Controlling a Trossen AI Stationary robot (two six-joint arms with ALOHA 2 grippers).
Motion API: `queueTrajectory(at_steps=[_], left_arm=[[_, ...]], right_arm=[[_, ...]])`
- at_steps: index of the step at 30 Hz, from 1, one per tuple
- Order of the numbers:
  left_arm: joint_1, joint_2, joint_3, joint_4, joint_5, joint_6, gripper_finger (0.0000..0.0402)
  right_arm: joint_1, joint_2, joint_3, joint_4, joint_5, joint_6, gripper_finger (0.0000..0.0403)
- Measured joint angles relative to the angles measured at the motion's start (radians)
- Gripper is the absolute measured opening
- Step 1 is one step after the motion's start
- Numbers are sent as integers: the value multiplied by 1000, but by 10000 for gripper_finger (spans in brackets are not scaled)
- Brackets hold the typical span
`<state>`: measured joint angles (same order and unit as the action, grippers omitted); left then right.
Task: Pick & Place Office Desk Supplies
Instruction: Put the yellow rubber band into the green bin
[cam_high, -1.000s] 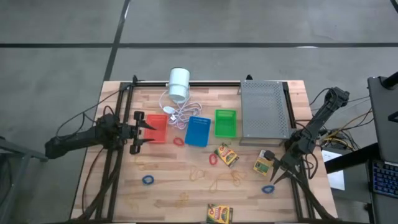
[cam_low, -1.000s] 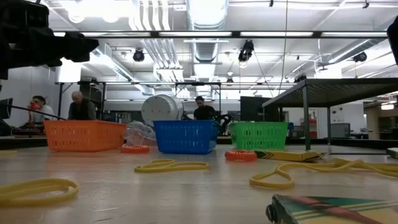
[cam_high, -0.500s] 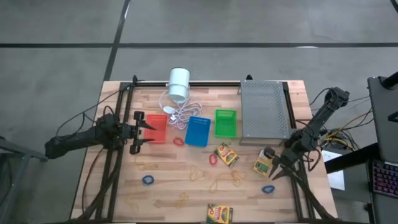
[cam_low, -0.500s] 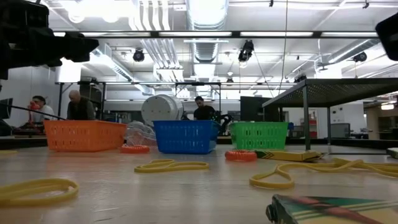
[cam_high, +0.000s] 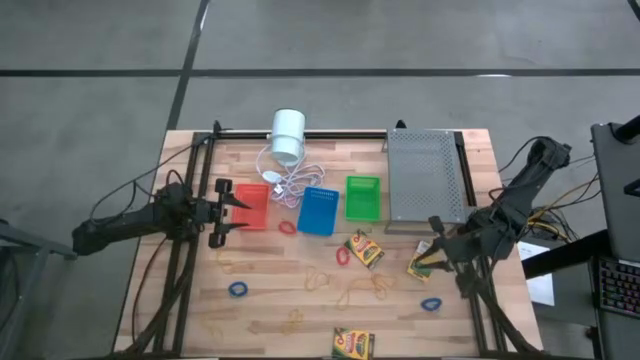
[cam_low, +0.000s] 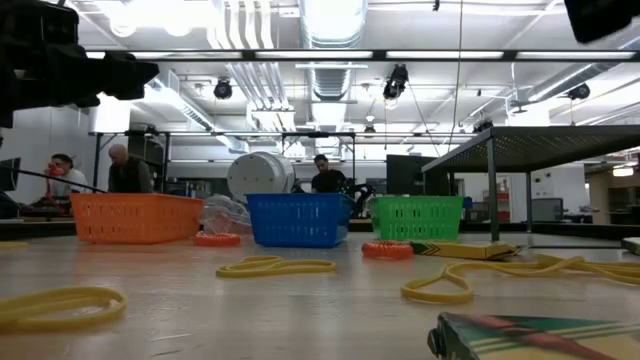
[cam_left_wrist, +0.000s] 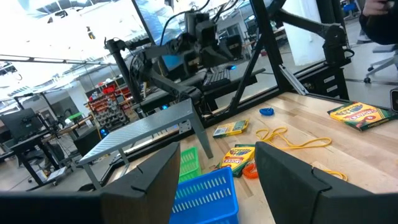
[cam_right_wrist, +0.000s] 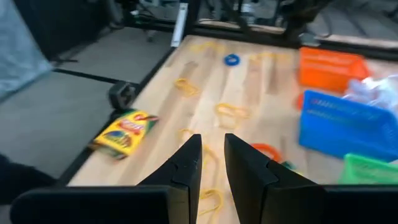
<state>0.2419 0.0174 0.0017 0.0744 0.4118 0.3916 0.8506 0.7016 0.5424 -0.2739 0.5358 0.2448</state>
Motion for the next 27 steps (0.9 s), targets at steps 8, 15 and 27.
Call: queueTrajectory(at_steps=[8,15,27], left_arm=[[0,0,0,0,0,0,210],[0,0,0,0,0,0,210],[0,0,0,0,0,0,210]], right_arm=[[-10,179,149,-1,127,-174,68],[-60,292,220,-3,127,-101,68],[-83,478,235,-14,109,123,68]])
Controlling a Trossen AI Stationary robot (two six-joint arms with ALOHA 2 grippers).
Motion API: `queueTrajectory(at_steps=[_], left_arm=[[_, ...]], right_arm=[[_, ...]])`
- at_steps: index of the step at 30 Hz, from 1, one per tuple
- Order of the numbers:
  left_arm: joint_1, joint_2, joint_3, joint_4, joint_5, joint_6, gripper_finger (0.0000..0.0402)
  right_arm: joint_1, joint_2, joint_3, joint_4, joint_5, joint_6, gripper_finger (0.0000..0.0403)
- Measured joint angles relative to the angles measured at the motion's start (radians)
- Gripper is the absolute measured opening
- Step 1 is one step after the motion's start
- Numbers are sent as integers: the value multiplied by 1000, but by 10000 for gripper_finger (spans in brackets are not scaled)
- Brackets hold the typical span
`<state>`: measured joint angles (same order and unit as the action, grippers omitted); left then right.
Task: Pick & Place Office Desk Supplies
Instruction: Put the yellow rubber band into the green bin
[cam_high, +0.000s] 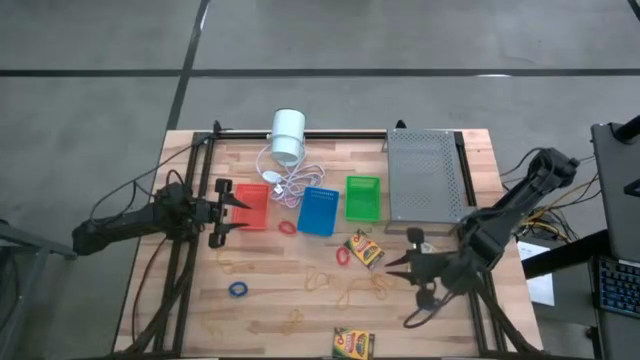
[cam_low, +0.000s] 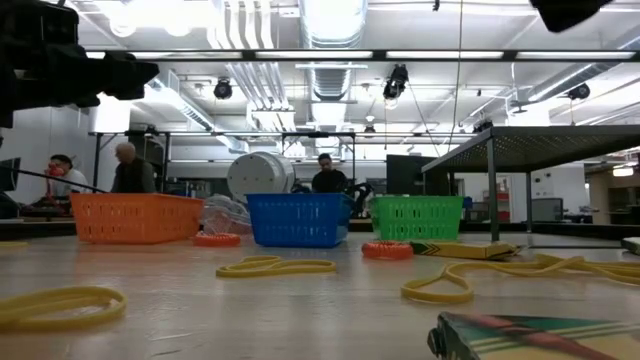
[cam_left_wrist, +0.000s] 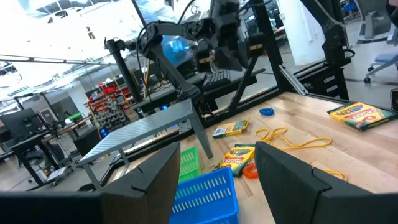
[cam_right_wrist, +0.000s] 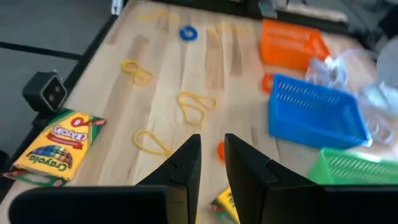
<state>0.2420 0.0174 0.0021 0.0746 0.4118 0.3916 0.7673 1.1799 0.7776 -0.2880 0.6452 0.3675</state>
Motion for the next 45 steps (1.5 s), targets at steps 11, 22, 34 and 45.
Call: queueTrajectory(at_steps=[11,22,34,45], left_arm=[[0,0,0,0,0,0,210],[0,0,0,0,0,0,210],[0,0,0,0,0,0,210],[0,0,0,1,0,0,210]], right_arm=[[-64,155,0,-59,-38,196,121],[-228,290,-1,-129,-298,314,160],[-242,288,-2,-193,-513,322,164],[-230,347,-8,-230,-515,382,166]])
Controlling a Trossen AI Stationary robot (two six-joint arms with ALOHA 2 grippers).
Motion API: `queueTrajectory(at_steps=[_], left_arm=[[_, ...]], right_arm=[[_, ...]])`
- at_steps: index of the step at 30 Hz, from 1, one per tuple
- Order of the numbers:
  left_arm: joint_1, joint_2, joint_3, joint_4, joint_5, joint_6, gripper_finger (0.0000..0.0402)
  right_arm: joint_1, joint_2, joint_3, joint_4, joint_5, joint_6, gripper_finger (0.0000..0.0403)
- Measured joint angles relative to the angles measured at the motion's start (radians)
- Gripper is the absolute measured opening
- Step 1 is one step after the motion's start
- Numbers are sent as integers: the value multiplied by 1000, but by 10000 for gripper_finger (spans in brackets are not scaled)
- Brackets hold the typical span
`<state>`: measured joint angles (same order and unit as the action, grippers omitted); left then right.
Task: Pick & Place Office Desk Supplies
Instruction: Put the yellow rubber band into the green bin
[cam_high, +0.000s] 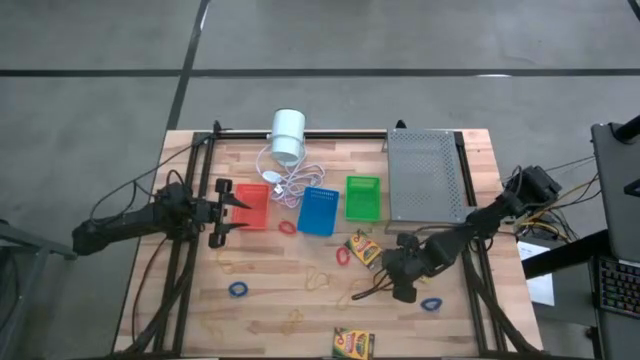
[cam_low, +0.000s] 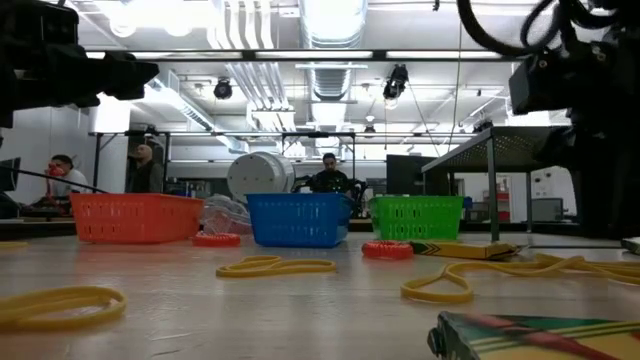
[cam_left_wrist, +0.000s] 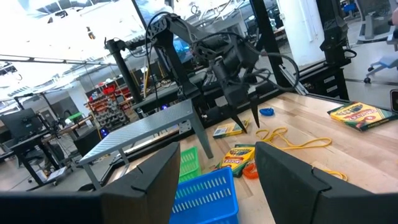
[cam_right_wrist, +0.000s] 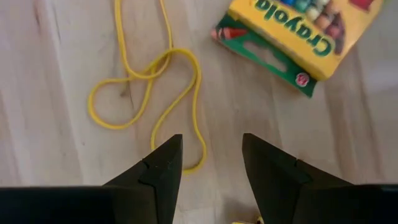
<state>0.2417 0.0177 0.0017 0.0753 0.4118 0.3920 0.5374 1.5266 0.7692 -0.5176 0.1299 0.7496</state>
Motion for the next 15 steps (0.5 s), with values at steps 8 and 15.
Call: queueTrajectory(at_steps=[8,15], left_arm=[[0,2,0,-1,0,0,210],[0,2,0,-1,0,0,210]], right_arm=[[3,75,2,8,4,-9,166],[13,106,10,14,11,-28,161]])
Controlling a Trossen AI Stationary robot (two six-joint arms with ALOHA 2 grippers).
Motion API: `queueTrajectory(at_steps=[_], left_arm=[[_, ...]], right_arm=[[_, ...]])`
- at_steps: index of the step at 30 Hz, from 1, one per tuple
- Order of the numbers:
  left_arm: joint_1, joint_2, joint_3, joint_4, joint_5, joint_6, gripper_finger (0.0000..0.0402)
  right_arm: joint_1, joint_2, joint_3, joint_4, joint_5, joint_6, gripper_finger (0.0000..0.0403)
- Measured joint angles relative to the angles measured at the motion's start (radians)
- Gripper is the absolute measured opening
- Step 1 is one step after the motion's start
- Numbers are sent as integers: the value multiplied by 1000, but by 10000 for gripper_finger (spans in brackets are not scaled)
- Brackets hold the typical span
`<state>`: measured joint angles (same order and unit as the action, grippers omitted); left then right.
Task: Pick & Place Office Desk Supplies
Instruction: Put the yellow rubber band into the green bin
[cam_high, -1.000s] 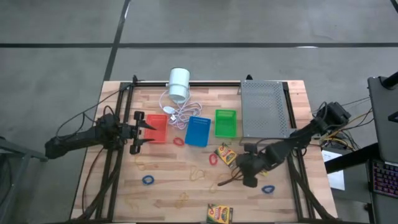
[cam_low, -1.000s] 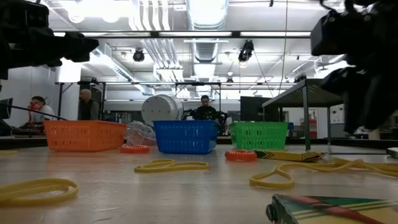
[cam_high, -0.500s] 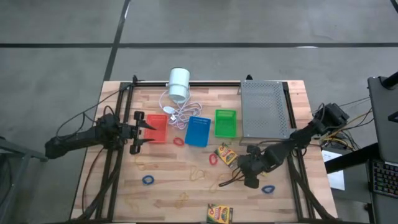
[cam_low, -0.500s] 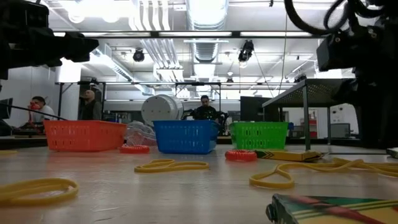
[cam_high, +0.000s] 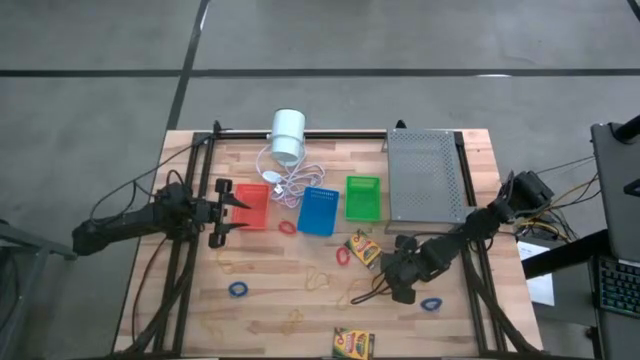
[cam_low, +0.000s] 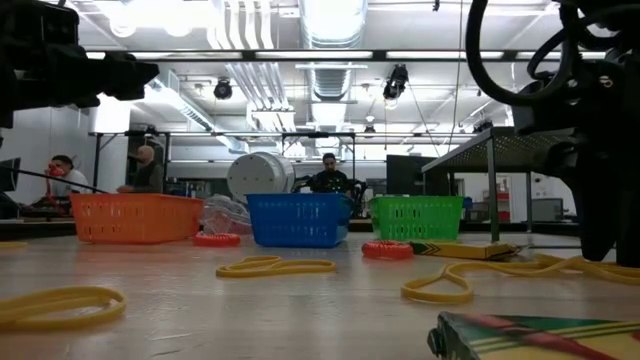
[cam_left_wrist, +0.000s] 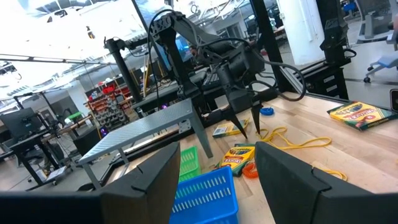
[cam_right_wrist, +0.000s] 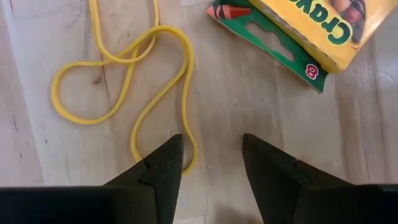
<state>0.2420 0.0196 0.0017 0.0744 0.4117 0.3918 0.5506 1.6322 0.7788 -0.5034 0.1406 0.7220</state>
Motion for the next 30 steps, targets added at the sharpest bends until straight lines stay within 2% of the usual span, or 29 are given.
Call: queueTrajectory(at_steps=[11,24,30], left_arm=[[0,0,0,0,0,0,210],[0,0,0,0,0,0,210],[0,0,0,0,0,0,210]], right_arm=[[16,2,3,-7,2,1,123],[17,-3,2,-13,16,31,16],[17,-7,12,-22,16,58,8]])
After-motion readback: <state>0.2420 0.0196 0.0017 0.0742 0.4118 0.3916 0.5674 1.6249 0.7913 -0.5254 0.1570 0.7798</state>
